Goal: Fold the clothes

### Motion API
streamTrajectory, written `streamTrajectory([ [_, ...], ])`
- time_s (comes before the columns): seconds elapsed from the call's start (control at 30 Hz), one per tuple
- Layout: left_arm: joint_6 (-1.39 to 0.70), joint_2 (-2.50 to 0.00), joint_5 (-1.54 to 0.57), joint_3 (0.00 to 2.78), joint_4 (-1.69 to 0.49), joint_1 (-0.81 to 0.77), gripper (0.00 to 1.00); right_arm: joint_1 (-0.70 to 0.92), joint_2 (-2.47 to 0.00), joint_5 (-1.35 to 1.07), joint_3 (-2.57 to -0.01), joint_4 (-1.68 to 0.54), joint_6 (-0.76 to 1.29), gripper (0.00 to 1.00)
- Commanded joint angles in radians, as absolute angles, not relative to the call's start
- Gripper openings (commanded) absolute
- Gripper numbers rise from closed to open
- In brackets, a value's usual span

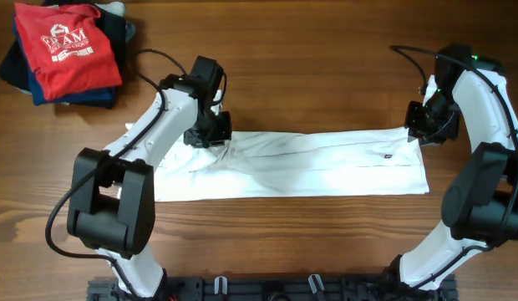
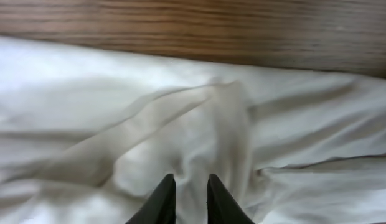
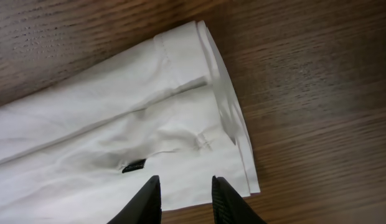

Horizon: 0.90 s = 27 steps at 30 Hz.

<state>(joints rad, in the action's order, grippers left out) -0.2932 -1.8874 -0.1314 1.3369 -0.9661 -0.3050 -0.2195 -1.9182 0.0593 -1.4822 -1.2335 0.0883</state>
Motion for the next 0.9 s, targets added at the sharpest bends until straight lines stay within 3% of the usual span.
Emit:
streamTrajectory([
  [0.0,-0.373,-1.795,-0.011,1.351,-1.016,-0.263,0.13,-0.224,-1.907,0.043,-1.480,-1.232,0.078,0.27],
  [0.17,-0.456,-1.799,0.074,1.259,-1.036,-0.219,0.09,-0.224,-1.907,0.043,-1.480,-1.232,0.079,0.27],
  [0.33,-0.480,-1.801,0.073,1.092,-0.854,-0.146,0.11,-0.224,-1.907,0.043,-1.480,-1.232,0.080,0.28],
  [0.37,-0.480,-1.803,0.073,1.045,-0.802,-0.131,0.12,-0.224,-1.907,0.043,-1.480,-1.235,0.080,0.35],
  [0.57,-0.480,-1.798,0.042,1.031,-0.778,-0.056,0.14,-0.225,-1.907,0.044,-1.480,-1.234,0.079,0.38],
  [0.67,-0.479,-1.747,0.023,1.086,-0.819,-0.047,0.17,-0.262,-1.908,0.043,-1.480,-1.205,0.077,0.50],
  [0.7,-0.479,-1.710,0.023,1.118,-0.839,-0.047,0.20,-0.285,-1.907,0.019,-1.480,-1.201,0.036,0.51],
  [0.77,-0.479,-1.659,0.023,1.147,-0.841,-0.047,0.39,-0.310,-1.907,-0.091,-1.478,-1.187,-0.047,0.53],
  [0.87,-0.480,-1.594,0.023,1.166,-0.834,-0.047,0.44,-0.329,-1.908,-0.147,-1.458,-1.177,-0.125,0.65],
])
